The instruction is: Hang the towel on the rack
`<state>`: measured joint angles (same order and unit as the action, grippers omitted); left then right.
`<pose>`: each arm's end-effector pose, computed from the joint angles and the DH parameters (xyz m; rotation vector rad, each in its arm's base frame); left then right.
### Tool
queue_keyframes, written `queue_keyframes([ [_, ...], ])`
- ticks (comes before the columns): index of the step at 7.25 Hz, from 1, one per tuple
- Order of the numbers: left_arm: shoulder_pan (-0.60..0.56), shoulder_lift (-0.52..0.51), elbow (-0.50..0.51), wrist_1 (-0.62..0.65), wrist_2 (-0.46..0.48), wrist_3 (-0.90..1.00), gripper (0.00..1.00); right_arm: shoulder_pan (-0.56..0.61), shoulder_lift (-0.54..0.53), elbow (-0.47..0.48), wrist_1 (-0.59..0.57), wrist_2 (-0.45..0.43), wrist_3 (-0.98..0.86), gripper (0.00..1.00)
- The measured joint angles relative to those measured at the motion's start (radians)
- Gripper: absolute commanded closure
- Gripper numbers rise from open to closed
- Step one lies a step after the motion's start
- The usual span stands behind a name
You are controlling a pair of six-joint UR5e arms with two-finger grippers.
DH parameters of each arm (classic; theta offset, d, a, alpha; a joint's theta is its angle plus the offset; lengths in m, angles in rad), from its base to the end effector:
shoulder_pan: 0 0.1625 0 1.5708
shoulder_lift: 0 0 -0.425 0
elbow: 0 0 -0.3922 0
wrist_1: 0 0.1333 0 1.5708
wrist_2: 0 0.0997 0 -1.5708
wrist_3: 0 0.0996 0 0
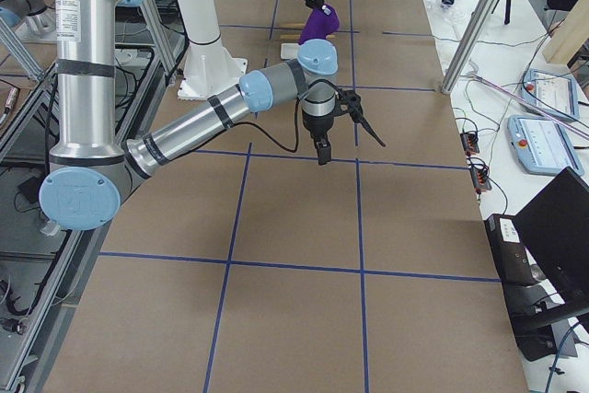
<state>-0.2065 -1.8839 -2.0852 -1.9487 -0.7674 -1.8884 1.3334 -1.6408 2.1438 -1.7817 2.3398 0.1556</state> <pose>0.4439 -0.3024 0.2097 0.6583 1.2121 -0.9234 -0.0389 -0.4330 0.4372 0.1233 -0.8037 -0.1895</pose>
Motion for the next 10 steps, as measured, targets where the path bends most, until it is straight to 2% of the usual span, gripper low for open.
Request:
queue_keyframes([
  [2,0.02,0.15,-0.036,0.003,0.051,-0.016,1.0,0.007,0.0,-0.012,-0.021,-0.003,-0.001,0.0],
  [4,0.019,0.3,-0.106,0.003,0.063,-0.018,1.0,0.012,0.013,-0.02,-0.022,-0.005,-0.001,0.0],
  [5,0.019,0.345,-0.106,0.003,0.064,-0.019,1.0,0.016,0.021,-0.02,-0.019,-0.004,-0.002,0.0],
  [6,0.019,0.37,-0.099,0.002,0.063,-0.02,0.47,0.018,0.03,-0.021,-0.019,-0.002,-0.002,0.0],
  [7,0.019,0.379,-0.095,0.001,0.06,-0.019,0.0,0.019,0.039,-0.021,-0.019,0.0,-0.002,0.0],
  [10,0.019,0.376,-0.101,-0.001,0.014,0.002,0.0,0.02,0.052,-0.021,-0.017,-0.008,-0.002,0.0],
])
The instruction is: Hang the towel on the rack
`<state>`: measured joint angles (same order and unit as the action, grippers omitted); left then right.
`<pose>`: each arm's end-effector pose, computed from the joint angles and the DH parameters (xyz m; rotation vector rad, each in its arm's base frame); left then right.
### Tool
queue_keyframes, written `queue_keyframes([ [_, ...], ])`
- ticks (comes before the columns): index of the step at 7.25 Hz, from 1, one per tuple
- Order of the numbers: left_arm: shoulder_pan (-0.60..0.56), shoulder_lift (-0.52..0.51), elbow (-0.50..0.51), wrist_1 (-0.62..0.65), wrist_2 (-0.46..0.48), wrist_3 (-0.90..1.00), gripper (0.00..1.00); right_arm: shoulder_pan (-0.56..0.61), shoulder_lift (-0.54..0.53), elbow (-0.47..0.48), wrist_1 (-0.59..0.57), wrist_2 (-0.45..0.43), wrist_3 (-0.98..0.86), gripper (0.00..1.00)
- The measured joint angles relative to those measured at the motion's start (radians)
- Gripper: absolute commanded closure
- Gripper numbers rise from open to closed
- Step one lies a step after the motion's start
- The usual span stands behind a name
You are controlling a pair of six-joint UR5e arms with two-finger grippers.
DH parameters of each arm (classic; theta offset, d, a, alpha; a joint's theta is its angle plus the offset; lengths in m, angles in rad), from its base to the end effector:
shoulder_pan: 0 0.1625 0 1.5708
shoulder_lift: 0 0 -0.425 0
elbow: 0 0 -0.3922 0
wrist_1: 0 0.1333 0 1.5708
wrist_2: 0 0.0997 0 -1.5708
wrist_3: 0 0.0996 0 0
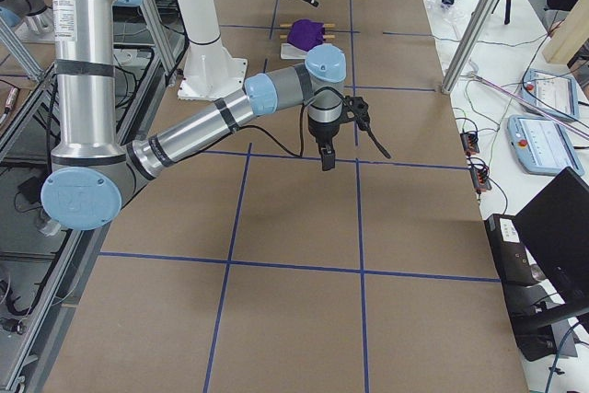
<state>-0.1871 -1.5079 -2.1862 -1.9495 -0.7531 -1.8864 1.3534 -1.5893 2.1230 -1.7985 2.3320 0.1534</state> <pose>0.3756 -0.2807 0.3415 0.7170 0.9484 -0.8235 -0.0332 -0.4500 0.4266 0.1470 -0.7965 -0.1769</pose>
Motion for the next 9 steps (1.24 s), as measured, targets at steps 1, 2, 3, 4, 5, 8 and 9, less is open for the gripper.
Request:
queue_keyframes([
  [1,-0.003,-0.004,-0.014,0.0,-0.054,0.031,0.0,0.001,0.005,0.001,0.0,-0.001,0.0,0.0],
  [2,-0.017,-0.009,-0.04,0.0,-0.128,0.078,0.0,0.003,0.013,0.0,0.001,-0.001,0.001,0.0],
  [3,-0.05,-0.014,-0.064,0.001,-0.223,0.136,0.0,0.006,0.019,0.002,0.001,-0.001,0.003,0.0],
  [4,-0.101,-0.02,-0.08,0.003,-0.323,0.205,0.0,0.008,0.018,0.004,0.001,-0.001,0.007,0.0],
  [5,-0.158,-0.039,-0.085,0.015,-0.422,0.281,0.0,0.01,0.012,-0.002,0.0,-0.001,0.008,0.0],
  [8,-0.345,-0.179,-0.072,0.207,-0.73,0.572,0.0,0.035,-0.035,-0.038,0.021,0.01,-0.043,0.0],
  [9,-0.404,-0.207,-0.065,0.263,-0.826,0.682,0.0,0.053,-0.048,-0.061,0.03,0.014,-0.081,0.0],
])
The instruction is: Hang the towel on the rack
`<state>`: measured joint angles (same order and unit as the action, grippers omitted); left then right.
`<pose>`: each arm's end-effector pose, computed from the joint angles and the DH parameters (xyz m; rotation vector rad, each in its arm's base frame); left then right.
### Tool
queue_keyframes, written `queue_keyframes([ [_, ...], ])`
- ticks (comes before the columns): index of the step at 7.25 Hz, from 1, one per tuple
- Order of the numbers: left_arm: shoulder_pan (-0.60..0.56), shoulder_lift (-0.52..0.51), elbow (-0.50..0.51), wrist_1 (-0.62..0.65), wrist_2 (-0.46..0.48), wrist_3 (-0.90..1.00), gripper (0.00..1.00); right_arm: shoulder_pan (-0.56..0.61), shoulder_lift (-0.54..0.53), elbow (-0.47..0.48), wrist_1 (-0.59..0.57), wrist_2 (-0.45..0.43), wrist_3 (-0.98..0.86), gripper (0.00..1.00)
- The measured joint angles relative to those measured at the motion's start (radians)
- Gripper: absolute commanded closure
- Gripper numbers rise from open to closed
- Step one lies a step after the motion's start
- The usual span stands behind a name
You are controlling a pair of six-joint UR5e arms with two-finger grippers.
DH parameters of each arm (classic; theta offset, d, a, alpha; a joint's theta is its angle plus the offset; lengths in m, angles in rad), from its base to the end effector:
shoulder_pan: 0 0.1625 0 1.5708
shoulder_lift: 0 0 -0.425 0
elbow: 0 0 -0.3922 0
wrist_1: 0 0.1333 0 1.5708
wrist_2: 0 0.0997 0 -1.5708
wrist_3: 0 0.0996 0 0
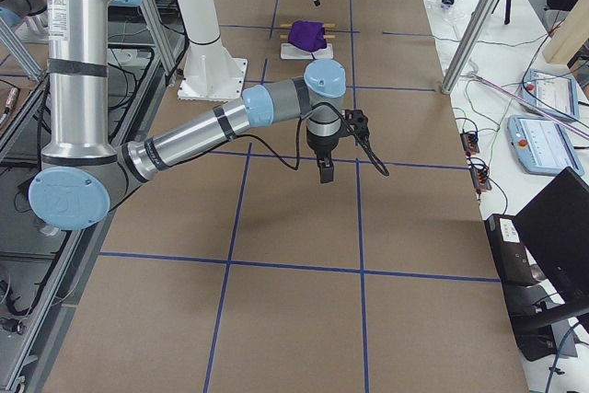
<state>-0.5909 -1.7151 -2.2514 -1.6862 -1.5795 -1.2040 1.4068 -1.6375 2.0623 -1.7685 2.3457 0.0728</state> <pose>0.3136 -0.3699 0.2732 0.4269 0.8398 -0.2032 -0.0094 -0.4466 0.4718 0.1231 -0.7924 -0.1742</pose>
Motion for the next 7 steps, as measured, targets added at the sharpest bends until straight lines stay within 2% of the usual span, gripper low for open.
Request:
queue_keyframes([
  [3,-0.258,-0.012,0.072,0.043,-0.291,0.337,0.0,0.102,-0.008,-0.136,0.007,0.038,-0.159,0.0],
  [5,-0.426,0.021,0.145,0.047,-0.402,0.568,0.0,0.153,-0.018,-0.201,0.008,0.081,-0.218,0.0],
  [7,-0.613,0.067,0.256,0.047,-0.53,0.817,0.0,0.175,-0.032,-0.218,0.008,0.087,-0.231,0.0],
])
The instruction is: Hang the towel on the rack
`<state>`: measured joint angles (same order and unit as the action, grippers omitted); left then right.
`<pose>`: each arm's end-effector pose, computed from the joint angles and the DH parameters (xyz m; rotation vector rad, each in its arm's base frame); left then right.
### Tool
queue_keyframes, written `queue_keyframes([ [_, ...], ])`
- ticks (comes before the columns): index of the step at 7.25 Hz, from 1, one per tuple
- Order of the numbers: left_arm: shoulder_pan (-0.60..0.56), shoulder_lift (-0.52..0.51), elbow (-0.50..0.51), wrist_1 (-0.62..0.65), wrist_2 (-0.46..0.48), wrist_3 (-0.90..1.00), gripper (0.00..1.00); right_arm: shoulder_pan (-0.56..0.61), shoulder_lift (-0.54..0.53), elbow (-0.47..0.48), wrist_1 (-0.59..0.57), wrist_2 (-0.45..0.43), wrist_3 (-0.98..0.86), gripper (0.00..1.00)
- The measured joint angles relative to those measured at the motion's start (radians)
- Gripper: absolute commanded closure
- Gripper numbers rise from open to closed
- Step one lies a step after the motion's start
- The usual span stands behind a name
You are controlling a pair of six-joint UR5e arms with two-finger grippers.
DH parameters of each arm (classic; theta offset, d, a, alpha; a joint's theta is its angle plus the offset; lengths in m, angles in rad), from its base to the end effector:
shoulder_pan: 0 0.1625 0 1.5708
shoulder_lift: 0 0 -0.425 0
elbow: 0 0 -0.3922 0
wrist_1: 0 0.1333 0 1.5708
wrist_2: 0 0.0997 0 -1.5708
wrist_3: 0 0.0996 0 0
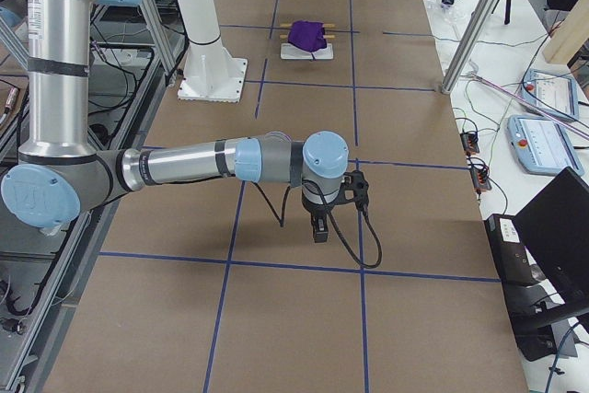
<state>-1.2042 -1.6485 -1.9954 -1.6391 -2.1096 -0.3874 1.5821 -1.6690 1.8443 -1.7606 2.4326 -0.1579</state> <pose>0.1049 -0.5026 0.4155 0.3245 0.6919 0.1339 0.0627 -0.4426 0.5833 0.0593 -0.8605 -0.1312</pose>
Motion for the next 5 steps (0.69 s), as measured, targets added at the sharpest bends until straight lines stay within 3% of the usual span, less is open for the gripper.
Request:
queue_keyframes([
  [3,-0.276,0.058,0.233,0.005,-0.085,0.371,0.0,0.016,-0.018,-0.003,0.0,0.005,-0.001,0.0],
  [5,-0.344,0.064,0.302,0.041,-0.09,0.46,0.0,0.018,-0.029,-0.003,0.001,0.006,0.0,0.0],
])
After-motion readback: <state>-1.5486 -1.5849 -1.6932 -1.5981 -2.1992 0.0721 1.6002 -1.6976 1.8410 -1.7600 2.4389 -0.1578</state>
